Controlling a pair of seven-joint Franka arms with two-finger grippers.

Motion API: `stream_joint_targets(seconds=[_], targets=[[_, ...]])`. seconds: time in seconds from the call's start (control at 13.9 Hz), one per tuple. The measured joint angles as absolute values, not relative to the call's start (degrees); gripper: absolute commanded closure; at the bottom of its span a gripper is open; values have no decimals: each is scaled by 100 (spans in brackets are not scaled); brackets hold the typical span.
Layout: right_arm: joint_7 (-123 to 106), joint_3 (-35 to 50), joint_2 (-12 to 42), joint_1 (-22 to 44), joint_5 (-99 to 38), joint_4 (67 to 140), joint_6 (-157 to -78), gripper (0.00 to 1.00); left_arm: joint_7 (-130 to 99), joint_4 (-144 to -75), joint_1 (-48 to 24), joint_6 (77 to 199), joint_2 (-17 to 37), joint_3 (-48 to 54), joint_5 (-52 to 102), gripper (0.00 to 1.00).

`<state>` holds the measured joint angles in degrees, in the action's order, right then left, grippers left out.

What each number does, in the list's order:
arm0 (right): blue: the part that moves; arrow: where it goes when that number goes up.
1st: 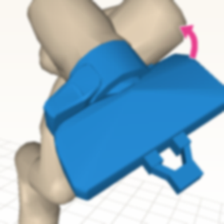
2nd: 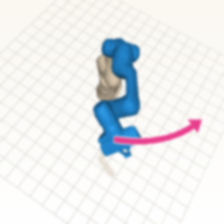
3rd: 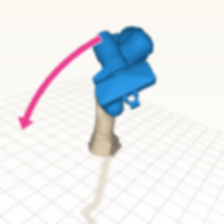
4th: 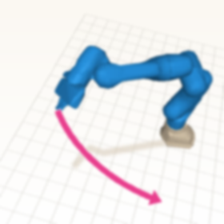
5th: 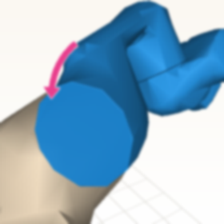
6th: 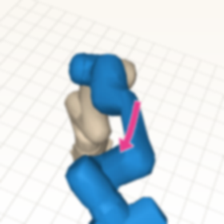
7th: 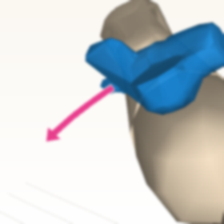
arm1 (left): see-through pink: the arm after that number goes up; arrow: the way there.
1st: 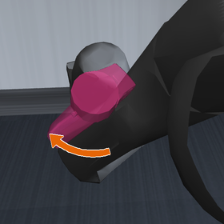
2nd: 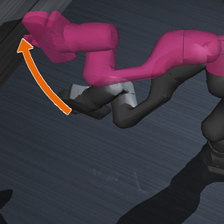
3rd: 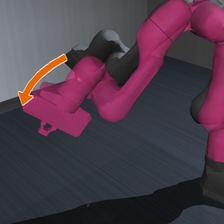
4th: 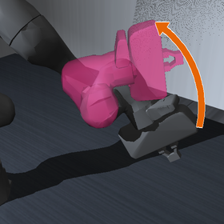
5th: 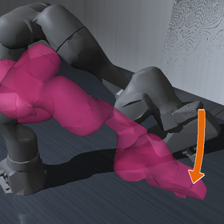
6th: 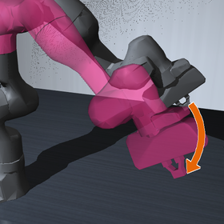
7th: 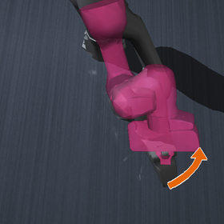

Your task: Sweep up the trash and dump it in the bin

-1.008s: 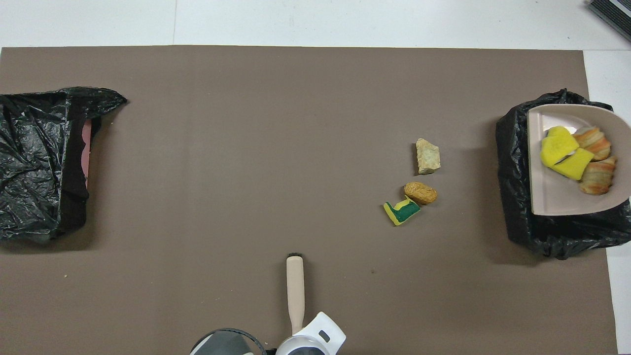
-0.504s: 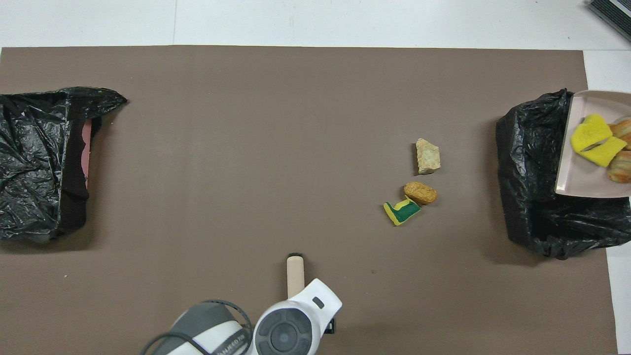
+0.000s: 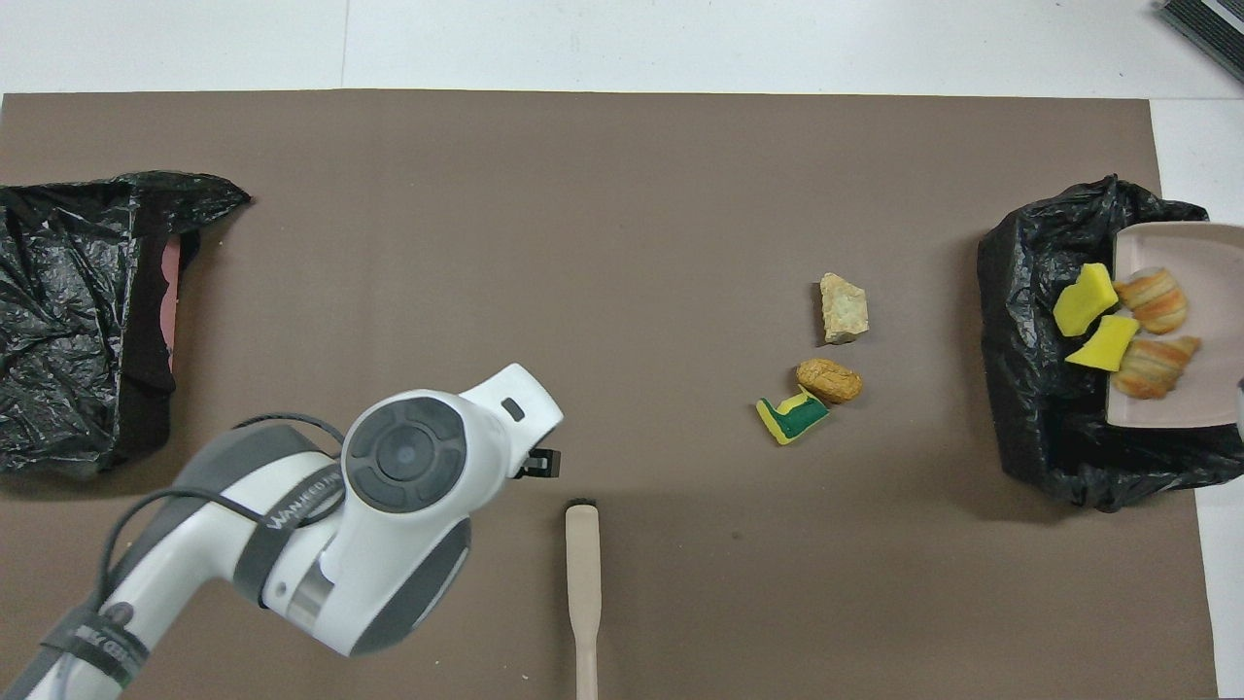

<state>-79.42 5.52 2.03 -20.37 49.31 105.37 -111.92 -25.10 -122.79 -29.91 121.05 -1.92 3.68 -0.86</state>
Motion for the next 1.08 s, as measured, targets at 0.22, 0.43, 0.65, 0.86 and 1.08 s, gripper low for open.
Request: stream_joint_targets(seconds=[0.22,0.43,0.65,0.86,1.08], targets=[[-8200,587,3,-2030,5072,10711,-11273,100,-1386,-11763,-2378,12056,-220,139,-97,0],[-8413,669,-92,-2005,5233,10688,-11279,100,-524,-11001,-1763,11427,-254,120,-97,0],[-8699,705,-317,-1991,5246,10639,-11278,100,1,-10165,-1371,10457,-320,106,-97,0],[-8791,732,-503,-1992,5209,10576,-11240,100,194,-9521,-1221,9756,-380,97,-96,0],[-8791,951,-543,-1988,4651,10576,-10963,100,356,-9308,-1093,9576,-373,92,-87,0]])
